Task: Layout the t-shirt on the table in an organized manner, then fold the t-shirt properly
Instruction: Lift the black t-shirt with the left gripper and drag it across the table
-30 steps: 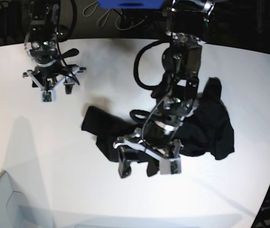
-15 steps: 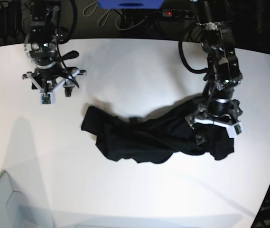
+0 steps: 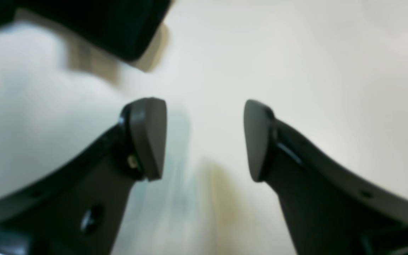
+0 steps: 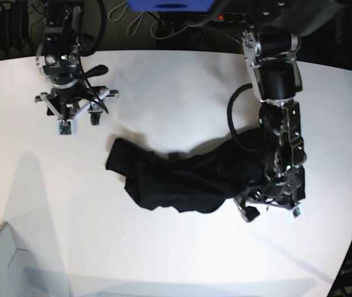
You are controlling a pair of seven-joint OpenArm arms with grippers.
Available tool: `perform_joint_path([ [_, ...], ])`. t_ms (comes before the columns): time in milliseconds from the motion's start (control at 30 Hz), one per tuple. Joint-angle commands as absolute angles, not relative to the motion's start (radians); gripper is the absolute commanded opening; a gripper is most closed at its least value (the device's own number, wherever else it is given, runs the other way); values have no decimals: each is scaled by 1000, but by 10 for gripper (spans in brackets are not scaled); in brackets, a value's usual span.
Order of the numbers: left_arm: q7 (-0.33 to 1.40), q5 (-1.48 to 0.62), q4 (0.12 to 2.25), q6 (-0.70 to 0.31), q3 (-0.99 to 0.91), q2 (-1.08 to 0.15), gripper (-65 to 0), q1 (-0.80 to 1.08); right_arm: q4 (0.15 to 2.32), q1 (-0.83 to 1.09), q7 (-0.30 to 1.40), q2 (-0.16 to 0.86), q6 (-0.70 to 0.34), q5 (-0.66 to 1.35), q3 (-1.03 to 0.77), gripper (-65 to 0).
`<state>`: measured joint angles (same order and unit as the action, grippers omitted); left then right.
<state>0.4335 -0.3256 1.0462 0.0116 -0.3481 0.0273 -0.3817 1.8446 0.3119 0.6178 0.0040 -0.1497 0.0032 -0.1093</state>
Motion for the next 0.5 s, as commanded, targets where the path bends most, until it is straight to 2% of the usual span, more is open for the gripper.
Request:
perform_joint_path([
  [0, 414, -331, 1026, 7, -348, 24, -64, -420, 1862, 308, 596, 8, -150, 5, -111, -298],
  [167, 318, -331, 874, 82, -340, 22, -64, -469, 1862, 308, 598, 10, -150, 5, -111, -298],
  [300, 280, -340, 852, 84, -289, 22, -85, -464, 1862, 308, 599, 10, -150, 5, -111, -298],
  [333, 280, -340, 852, 82, -285, 22, -122, -463, 1862, 308, 599, 10, -150, 5, -111, -298],
  [400, 280, -341, 846, 82, -291, 22, -249, -463, 1860, 308, 599, 12, -150, 5, -111, -298],
  [467, 280, -341, 843, 85, -291, 22, -463, -463, 1860, 308, 598, 12, -150, 5, -111, -298],
])
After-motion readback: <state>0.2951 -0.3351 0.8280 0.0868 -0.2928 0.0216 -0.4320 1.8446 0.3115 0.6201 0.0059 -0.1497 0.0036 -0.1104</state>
